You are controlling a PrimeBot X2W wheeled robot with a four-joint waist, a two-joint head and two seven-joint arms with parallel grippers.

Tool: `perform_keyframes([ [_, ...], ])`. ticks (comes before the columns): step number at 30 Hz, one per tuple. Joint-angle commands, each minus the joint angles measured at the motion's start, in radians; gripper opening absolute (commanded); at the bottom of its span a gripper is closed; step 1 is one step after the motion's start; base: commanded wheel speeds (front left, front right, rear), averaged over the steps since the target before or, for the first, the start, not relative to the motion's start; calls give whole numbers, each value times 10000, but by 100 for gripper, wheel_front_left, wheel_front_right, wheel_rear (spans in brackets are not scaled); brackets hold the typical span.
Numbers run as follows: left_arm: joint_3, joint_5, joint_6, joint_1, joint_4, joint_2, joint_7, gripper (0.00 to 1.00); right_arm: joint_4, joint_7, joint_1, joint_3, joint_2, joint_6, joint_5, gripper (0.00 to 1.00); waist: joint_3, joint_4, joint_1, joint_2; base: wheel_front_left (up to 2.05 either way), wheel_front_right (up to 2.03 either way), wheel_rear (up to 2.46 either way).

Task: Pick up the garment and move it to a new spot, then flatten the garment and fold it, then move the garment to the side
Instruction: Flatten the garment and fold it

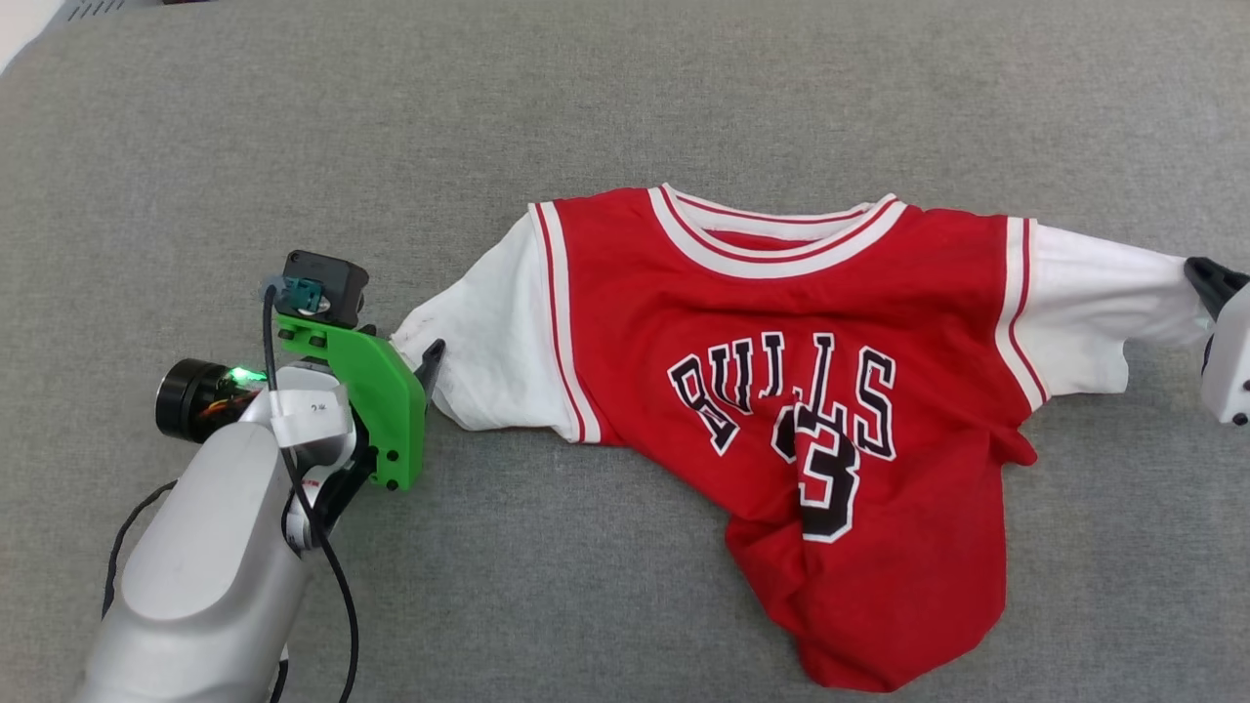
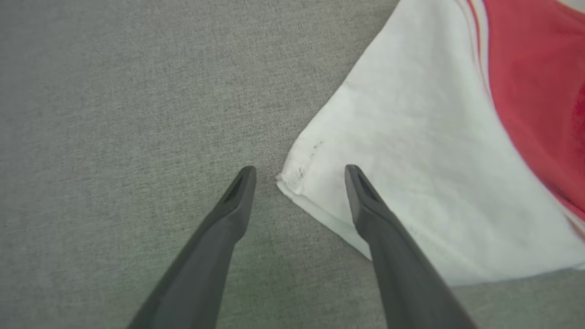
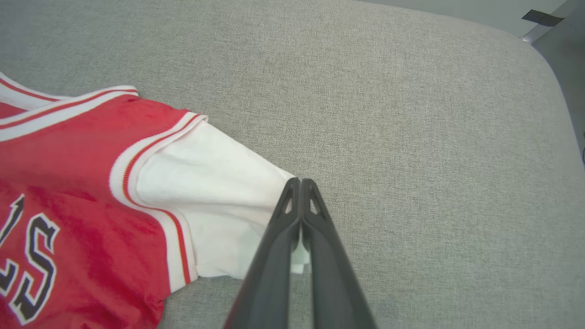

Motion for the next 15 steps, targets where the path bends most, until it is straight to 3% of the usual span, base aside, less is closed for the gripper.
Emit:
perform_keyframes([
  [1,-84,101,99,-248,191,2,82,100,-73,-27,-240,27,-24,-7,42,0,187,-69,0,119,0,0,0],
  [9,-608,233,-24,-640,1180,-216,532,100,-191,-54,-431,143,-153,-7,113,0,463,37,0,119,0,0,0],
  [10,-717,186,-83,-629,1328,-253,712,64,-198,-65,-433,166,-170,-7,128,0,479,57,0,119,0,0,0],
  [11,-780,119,-129,-611,1424,-289,835,21,-199,-77,-433,178,-186,-7,135,0,485,74,0,119,0,0,0],
  [12,-851,24,-186,-578,1519,-329,967,0,-192,-93,-433,192,-204,-7,142,0,482,95,0,119,0,0,0],
  [15,-874,-175,-252,-508,1599,-415,932,0,-143,-157,-421,216,-261,-7,161,0,407,170,0,119,0,0,0],
])
